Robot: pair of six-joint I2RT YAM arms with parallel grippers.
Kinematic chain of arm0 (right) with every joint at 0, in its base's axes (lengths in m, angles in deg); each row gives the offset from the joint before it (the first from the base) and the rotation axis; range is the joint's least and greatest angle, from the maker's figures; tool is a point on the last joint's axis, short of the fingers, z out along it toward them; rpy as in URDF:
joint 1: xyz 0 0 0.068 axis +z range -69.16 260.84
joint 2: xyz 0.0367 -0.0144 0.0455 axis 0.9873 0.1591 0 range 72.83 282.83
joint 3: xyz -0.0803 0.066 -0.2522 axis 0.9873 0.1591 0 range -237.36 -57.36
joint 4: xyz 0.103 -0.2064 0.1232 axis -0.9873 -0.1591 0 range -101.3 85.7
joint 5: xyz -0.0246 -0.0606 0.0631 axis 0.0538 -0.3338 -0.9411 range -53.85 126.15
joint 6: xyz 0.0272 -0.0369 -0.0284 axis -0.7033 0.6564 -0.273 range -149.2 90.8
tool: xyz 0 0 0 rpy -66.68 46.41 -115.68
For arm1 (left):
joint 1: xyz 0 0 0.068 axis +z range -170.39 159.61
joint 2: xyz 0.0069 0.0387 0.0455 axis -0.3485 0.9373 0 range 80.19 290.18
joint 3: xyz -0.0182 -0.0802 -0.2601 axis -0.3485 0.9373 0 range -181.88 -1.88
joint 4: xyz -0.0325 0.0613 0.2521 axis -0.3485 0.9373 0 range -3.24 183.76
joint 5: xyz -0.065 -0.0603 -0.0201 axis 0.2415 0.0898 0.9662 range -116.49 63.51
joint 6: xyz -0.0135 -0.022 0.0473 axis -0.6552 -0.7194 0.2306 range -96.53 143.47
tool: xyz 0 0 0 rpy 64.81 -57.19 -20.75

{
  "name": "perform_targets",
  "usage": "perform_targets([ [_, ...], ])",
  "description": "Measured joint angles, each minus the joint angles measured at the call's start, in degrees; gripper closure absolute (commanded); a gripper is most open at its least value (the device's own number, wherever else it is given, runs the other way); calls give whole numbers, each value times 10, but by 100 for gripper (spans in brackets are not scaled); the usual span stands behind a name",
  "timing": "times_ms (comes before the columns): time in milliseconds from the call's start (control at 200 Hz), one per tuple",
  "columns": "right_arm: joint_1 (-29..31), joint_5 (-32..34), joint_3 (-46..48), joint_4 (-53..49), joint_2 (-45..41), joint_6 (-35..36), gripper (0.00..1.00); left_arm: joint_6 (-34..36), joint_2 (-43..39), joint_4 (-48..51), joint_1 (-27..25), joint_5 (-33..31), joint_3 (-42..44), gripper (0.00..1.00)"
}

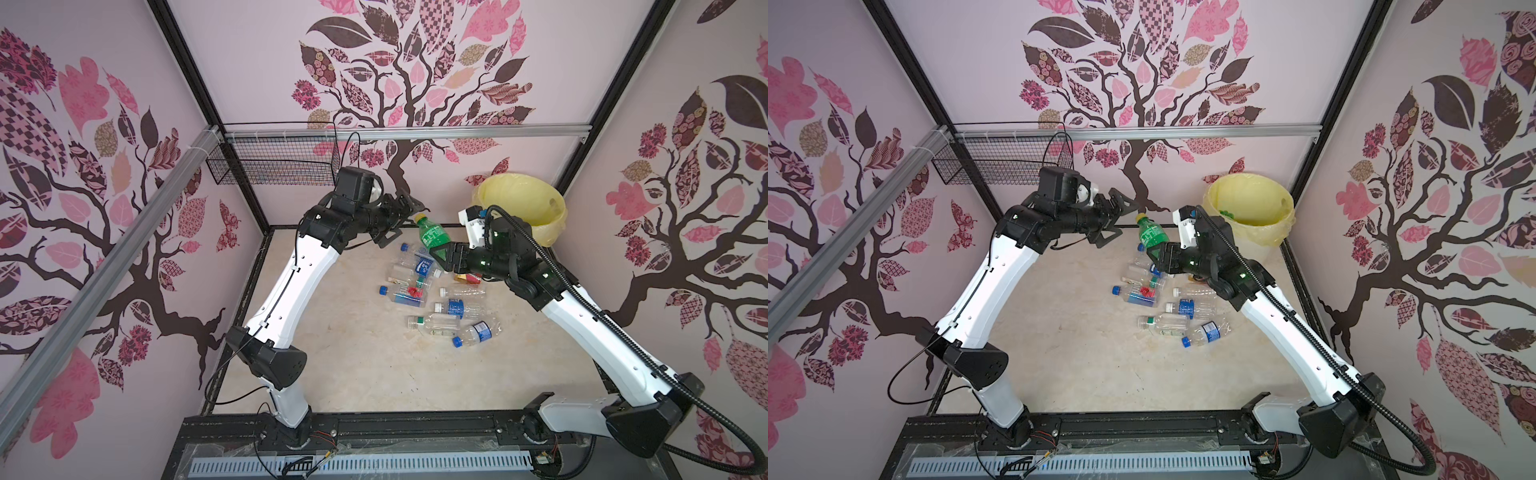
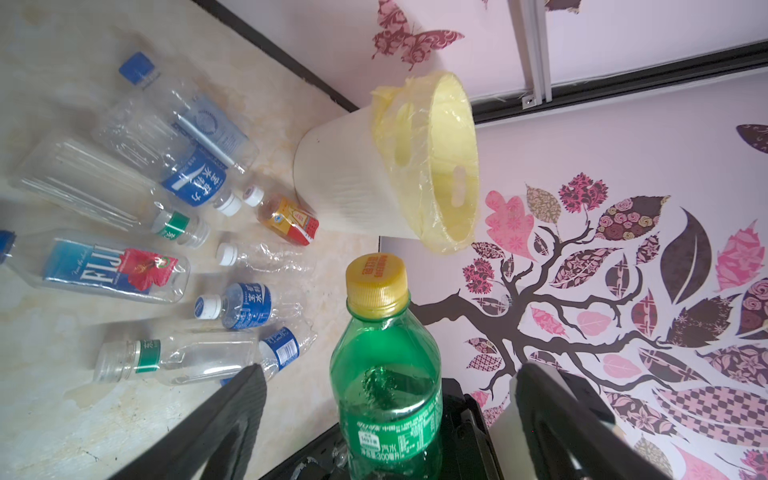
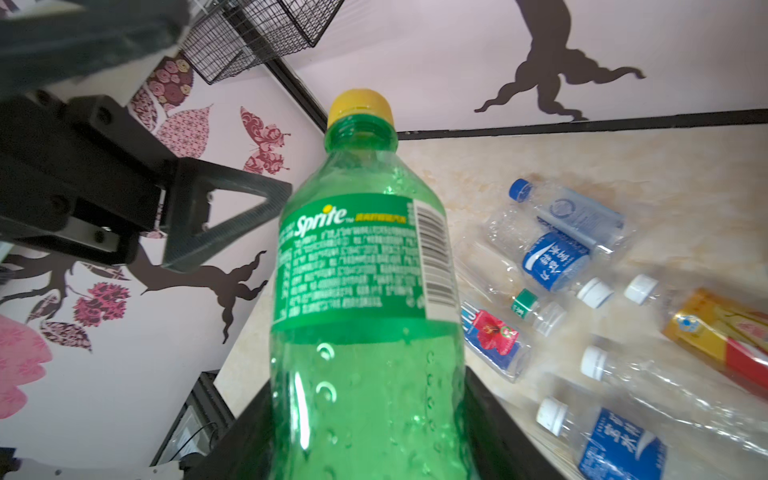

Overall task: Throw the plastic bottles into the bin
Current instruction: 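Carry the Sprite bottle over the bin with the right gripper while the left draws back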

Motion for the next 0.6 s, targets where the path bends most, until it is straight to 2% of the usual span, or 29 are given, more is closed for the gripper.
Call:
perform_targets([
  [170,-12,56,-77,-28,31,21,54,30,0,33,-3,-17,-41,3],
  [305,-35,106,-137,-56,62,32,54,87,3,78,-24,-68,-83,3],
  [600,-83,268,-275,-81,125,103,53,255,17,129,-169,-228,-125,3],
])
